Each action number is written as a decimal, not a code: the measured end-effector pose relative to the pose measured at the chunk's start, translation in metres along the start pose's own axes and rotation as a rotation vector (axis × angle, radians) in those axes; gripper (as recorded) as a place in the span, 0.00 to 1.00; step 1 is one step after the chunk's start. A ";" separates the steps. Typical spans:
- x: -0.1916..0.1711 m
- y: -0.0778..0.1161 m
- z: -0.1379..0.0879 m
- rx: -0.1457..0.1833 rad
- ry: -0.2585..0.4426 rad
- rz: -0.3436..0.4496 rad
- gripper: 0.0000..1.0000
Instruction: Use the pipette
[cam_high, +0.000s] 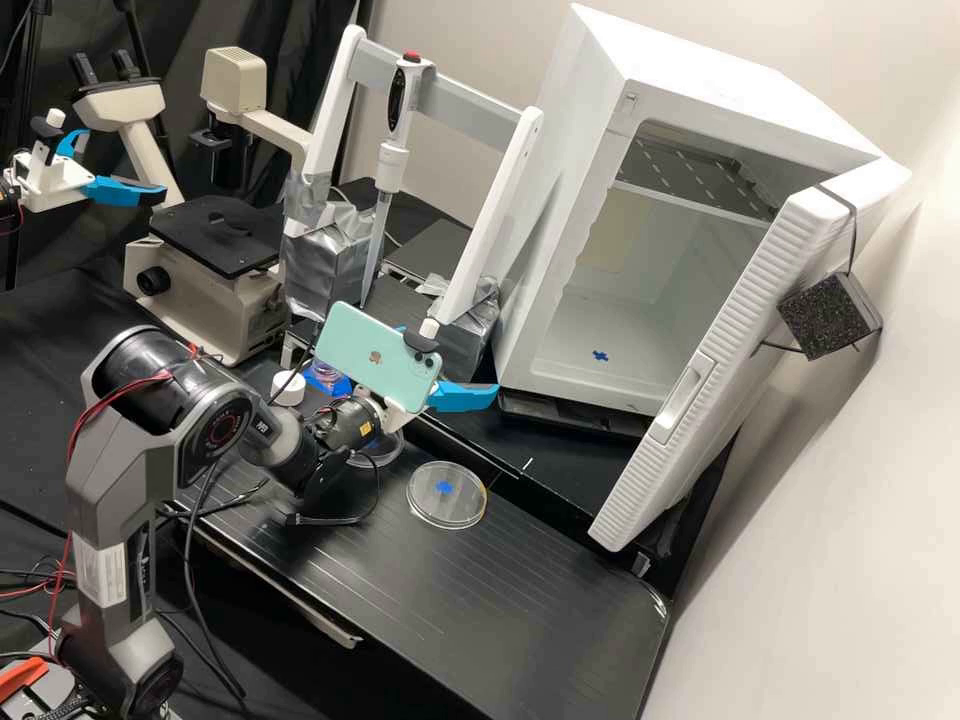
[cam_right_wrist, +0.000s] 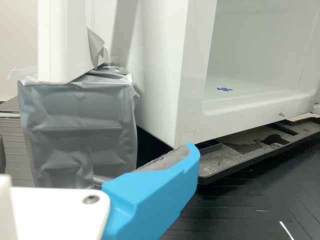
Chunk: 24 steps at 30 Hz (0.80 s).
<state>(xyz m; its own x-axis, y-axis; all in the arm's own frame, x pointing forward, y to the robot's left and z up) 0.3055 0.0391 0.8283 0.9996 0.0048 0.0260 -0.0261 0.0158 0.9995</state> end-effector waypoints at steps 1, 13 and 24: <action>0.000 0.000 0.000 0.000 0.000 0.000 1.00; -0.017 0.007 0.004 0.014 -0.011 0.014 1.00; -0.078 0.045 -0.042 0.055 0.197 0.156 1.00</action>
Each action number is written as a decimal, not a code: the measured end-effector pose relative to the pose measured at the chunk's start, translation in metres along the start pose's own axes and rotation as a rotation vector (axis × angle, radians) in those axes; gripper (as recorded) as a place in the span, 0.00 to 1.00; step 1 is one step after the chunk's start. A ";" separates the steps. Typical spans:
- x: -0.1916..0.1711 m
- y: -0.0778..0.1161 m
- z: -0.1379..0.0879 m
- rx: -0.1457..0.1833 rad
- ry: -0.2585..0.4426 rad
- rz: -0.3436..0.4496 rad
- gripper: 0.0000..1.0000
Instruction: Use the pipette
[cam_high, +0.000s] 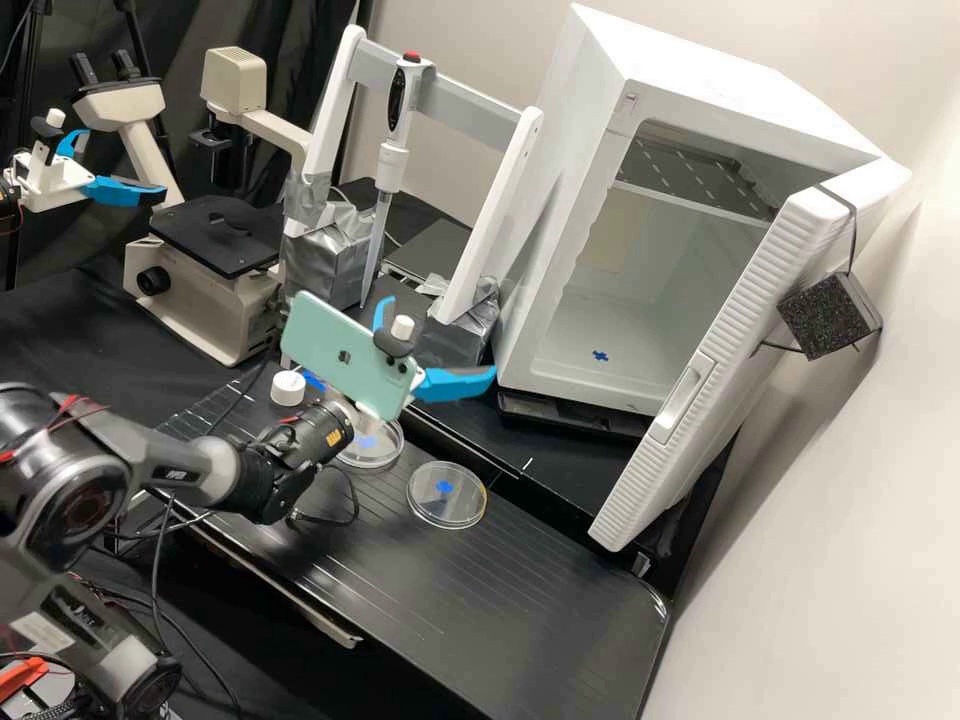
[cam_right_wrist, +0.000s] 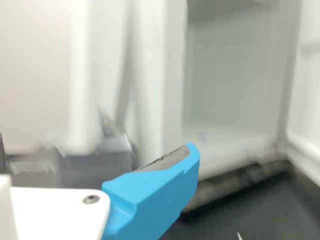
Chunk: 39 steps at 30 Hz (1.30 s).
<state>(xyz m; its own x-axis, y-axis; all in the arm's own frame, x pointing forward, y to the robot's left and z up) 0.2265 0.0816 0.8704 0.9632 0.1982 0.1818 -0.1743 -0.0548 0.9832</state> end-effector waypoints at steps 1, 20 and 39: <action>-0.002 0.003 -0.010 -0.006 0.038 0.011 1.00; 0.061 0.004 -0.151 -0.170 0.149 -0.041 1.00; 0.128 -0.023 -0.166 -0.231 0.029 -0.181 1.00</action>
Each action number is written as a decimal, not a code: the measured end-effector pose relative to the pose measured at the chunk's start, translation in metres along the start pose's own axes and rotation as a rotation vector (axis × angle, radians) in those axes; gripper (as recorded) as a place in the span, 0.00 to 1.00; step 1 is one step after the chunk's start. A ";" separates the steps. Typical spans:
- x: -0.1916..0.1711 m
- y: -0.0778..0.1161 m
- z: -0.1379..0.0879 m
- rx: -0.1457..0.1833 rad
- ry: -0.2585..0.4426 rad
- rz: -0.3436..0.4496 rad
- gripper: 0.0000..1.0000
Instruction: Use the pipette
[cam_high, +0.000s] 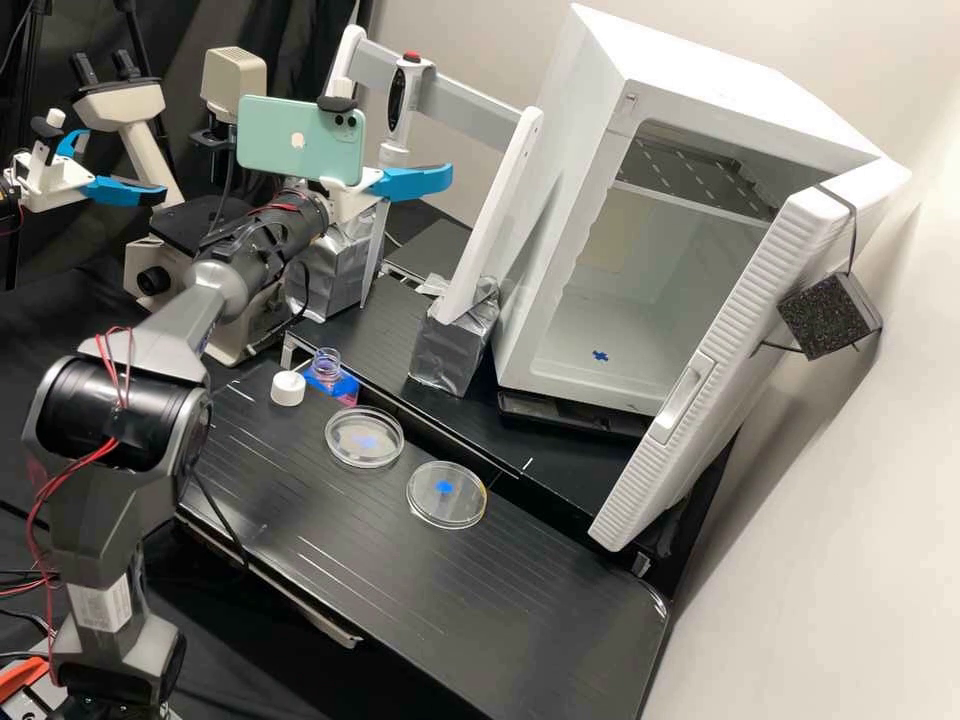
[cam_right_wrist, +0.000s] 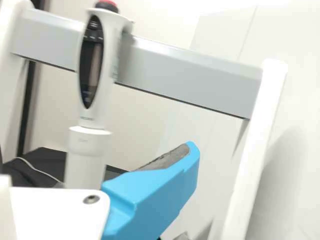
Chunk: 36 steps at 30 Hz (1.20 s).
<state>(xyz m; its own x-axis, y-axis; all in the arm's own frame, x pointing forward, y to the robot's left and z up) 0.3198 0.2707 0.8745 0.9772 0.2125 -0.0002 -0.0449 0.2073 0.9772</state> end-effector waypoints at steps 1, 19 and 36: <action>0.002 0.001 0.000 0.002 -0.003 0.000 1.00; 0.017 0.004 -0.005 -0.010 -0.027 -0.016 0.00; 0.018 0.003 -0.004 -0.008 -0.043 -0.024 0.00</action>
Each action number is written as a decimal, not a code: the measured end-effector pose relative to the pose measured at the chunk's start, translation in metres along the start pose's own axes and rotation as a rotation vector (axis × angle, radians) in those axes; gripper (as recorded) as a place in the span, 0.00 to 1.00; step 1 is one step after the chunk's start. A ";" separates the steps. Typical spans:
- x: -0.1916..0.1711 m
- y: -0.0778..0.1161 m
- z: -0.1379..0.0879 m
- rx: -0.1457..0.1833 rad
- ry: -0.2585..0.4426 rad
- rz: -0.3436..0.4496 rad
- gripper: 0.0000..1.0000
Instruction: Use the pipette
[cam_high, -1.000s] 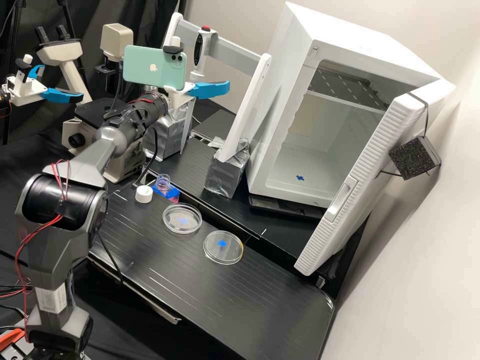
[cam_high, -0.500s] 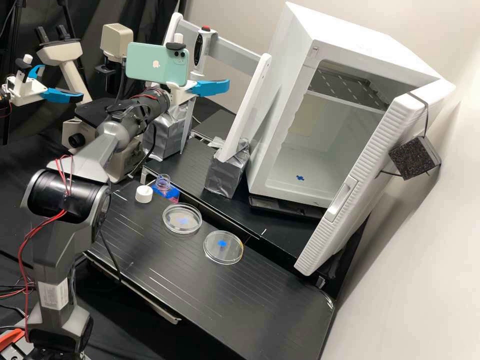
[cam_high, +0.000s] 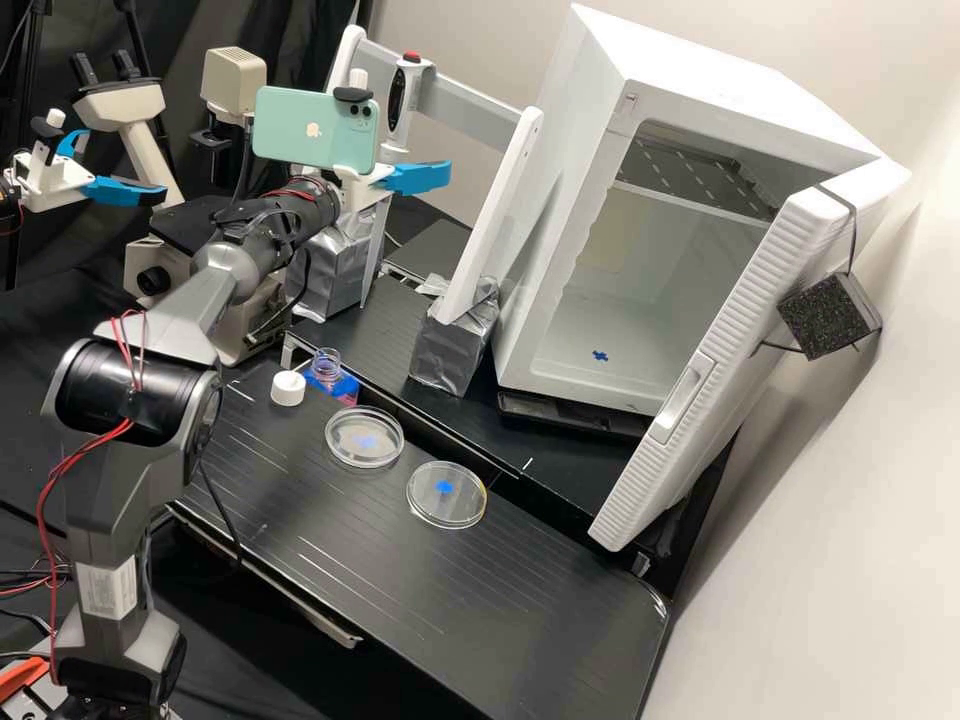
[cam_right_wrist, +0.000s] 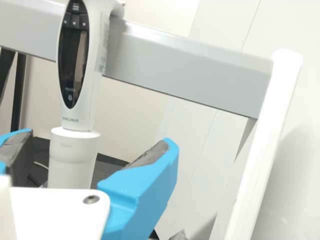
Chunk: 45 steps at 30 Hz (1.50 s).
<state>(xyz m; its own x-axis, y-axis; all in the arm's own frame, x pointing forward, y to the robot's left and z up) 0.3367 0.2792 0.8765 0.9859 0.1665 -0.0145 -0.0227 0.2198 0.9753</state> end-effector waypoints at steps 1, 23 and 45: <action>0.000 0.000 0.000 0.002 0.000 0.001 0.00; 0.002 -0.002 0.000 0.001 -0.003 -0.004 0.00; 0.002 -0.003 0.000 0.004 0.005 -0.016 0.00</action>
<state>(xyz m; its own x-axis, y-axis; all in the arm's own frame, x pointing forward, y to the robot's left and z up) 0.3388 0.2793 0.8734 0.9854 0.1675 -0.0313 -0.0062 0.2190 0.9757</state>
